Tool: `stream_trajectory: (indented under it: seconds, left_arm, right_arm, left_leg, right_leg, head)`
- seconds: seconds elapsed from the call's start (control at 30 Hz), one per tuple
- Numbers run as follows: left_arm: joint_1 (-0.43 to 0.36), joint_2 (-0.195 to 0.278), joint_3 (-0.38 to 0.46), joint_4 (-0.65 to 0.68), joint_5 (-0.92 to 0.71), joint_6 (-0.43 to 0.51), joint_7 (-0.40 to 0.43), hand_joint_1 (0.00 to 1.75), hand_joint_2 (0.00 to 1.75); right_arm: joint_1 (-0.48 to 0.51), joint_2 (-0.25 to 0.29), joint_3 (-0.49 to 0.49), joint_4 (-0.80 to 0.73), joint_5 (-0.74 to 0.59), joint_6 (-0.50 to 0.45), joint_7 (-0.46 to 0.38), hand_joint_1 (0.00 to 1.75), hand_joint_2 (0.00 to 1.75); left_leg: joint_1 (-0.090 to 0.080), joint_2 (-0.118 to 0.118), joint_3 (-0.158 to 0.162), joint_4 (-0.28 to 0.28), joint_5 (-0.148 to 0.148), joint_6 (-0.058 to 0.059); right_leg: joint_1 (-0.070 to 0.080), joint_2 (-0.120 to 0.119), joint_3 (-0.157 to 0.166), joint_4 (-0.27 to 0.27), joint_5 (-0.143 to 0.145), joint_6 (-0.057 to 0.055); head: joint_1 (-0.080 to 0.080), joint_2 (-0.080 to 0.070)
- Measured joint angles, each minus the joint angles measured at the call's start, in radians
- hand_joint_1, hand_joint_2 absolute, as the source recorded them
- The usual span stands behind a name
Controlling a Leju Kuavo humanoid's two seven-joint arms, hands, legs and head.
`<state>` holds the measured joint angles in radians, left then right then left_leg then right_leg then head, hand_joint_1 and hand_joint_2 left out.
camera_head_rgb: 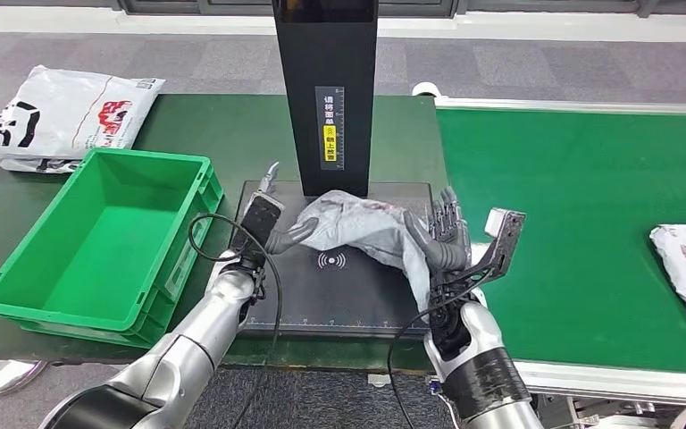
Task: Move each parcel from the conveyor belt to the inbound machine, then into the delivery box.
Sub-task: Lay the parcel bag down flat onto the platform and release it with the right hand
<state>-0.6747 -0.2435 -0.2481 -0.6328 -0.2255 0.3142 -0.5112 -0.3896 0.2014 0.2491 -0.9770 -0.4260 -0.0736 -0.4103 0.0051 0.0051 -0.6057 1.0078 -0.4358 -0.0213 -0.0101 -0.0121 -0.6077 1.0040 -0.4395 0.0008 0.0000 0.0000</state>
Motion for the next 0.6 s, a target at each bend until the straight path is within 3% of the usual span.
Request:
stream_trajectory:
  seconds: [0.03,0.17,0.3,0.43,0.57,0.6]
  left_arm:
    - [0.0,0.0,-0.009,0.003,-0.006,-0.003,0.0,0.0,1.75]
    - [-0.003,-0.002,-0.026,0.016,-0.01,-0.008,0.005,0.0,1.75]
    - [-0.022,-0.007,-0.026,0.041,0.008,-0.007,0.001,0.0,1.75]
    - [-0.041,-0.012,-0.026,0.063,0.014,-0.005,-0.01,0.0,1.75]
    - [-0.048,-0.014,-0.026,0.076,0.015,-0.003,-0.014,0.0,1.75]
    - [-0.048,-0.014,-0.026,0.078,0.016,-0.003,-0.016,0.0,1.75]
  right_arm:
    - [-0.001,-0.003,-0.005,0.001,0.001,0.005,-0.002,0.0,1.75]
    - [-0.004,-0.019,-0.013,0.009,-0.044,0.139,0.062,0.0,0.0]
    - [-0.013,-0.034,-0.014,0.051,-0.134,0.394,0.13,0.0,0.0]
    - [-0.023,-0.043,-0.014,0.1,-0.16,0.509,0.146,0.0,0.0]
    - [-0.028,-0.049,-0.014,0.129,-0.16,0.523,0.144,0.0,1.75]
    - [-0.03,-0.05,-0.014,0.135,-0.151,0.521,0.137,0.0,1.75]
  left_leg:
    - [0.0,0.0,0.0,0.0,0.0,0.0]
    - [0.0,0.0,0.0,0.0,0.0,0.0]
    - [0.0,0.0,0.0,0.0,0.0,0.0]
    - [0.0,0.0,0.0,0.0,0.0,0.0]
    - [0.0,0.0,0.0,0.0,0.0,0.0]
    - [0.0,0.0,0.0,0.0,0.0,0.0]
  right_leg:
    - [0.0,0.0,0.0,0.0,0.0,0.0]
    - [0.0,0.0,0.0,0.0,0.0,0.0]
    - [0.0,0.0,0.0,0.0,0.0,0.0]
    - [0.0,0.0,0.0,0.0,0.0,0.0]
    - [0.0,0.0,0.0,0.0,0.0,0.0]
    - [0.0,0.0,0.0,0.0,0.0,0.0]
  head:
    - [0.0,0.0]
    - [0.0,0.0]
    - [0.0,0.0]
    - [0.0,0.0]
    - [0.0,0.0]
    - [0.0,0.0]
